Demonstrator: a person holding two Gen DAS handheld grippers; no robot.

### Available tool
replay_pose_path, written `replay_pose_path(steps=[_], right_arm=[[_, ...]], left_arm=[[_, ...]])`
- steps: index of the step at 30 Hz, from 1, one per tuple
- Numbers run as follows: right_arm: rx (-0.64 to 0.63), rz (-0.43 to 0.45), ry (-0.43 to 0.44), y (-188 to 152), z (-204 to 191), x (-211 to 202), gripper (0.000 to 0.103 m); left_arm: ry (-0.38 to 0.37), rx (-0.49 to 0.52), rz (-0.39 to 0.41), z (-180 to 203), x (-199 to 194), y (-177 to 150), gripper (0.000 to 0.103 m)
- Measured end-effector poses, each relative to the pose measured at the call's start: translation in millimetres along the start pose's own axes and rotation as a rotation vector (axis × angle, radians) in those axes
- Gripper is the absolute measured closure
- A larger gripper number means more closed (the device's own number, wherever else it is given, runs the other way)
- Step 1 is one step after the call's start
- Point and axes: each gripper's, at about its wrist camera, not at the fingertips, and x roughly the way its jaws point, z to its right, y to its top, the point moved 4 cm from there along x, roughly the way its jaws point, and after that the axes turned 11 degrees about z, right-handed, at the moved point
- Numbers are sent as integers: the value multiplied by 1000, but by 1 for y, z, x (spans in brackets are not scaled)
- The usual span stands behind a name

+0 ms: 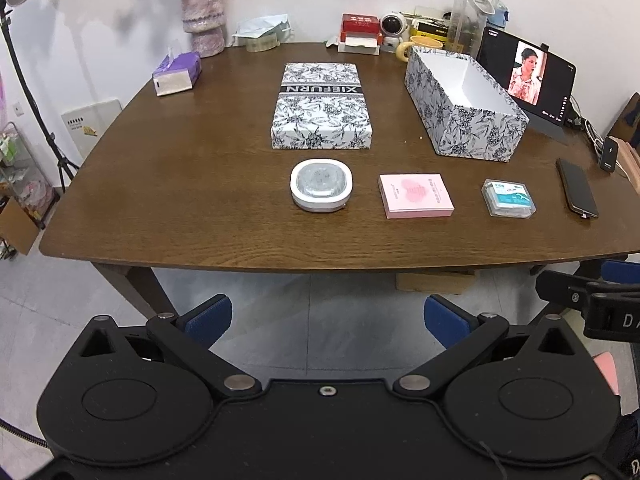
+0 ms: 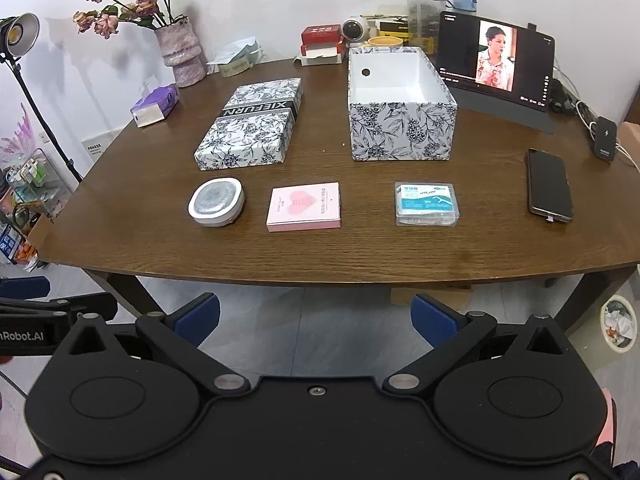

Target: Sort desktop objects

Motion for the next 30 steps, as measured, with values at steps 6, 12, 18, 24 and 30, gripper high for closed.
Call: replay_pose_path(steps=[6,12,18,24,30], right_arm=[[-4,12,-3,2,-3,-5,0],[1,10,5,8,3,-4,0],[-12,20,8,10,5,-9,0],[-5,10,-8,13,2,-9,0],[12,-15,-9,9,10,-9,0]], left_arm=[[2,7,-2,-1,1,2,0],[-10,4,2,-4,1,8,0],[-25,9,-1,-5,5,15,0],[-19,14,-13,-4,6,13,0],[-10,37,0,-1,5,14,0]])
